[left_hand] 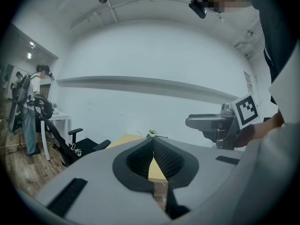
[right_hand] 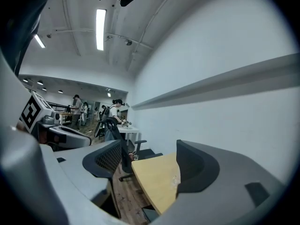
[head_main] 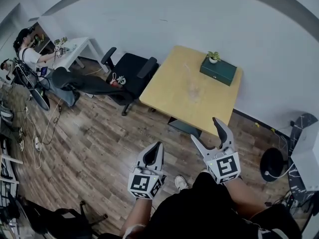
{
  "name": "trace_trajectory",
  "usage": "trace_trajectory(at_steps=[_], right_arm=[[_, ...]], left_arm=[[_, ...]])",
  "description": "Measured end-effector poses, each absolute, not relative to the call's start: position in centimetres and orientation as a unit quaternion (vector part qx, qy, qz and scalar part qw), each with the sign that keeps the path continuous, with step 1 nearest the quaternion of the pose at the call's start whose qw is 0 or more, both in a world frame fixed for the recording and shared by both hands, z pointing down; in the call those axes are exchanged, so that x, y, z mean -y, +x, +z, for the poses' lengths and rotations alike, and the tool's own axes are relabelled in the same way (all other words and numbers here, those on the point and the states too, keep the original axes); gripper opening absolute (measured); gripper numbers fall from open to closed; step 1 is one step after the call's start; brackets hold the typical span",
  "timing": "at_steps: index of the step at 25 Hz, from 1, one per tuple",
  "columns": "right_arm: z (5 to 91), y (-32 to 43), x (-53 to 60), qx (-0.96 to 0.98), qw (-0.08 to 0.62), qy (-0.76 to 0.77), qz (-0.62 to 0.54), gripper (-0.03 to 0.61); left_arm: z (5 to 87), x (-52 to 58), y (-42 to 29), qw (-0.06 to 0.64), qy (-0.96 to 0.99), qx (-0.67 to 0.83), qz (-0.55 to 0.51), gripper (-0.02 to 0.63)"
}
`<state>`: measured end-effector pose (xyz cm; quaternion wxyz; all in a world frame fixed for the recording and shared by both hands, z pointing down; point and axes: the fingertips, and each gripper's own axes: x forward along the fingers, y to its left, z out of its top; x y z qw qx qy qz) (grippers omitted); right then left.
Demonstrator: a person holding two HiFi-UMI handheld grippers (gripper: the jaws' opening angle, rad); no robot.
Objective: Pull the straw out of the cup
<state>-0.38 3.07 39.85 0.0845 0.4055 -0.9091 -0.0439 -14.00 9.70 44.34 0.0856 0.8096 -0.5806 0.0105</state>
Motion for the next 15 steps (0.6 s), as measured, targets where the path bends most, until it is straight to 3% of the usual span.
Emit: trace_trajectory(at_steps=[15], right_arm=[[42.5,-2.3,6.8,0.902,0.114,0.415,-0.024,0.379]], left_arm=[[45.7,0.0,-16.9,0.114,0.804,0.584,0.001,0.018]])
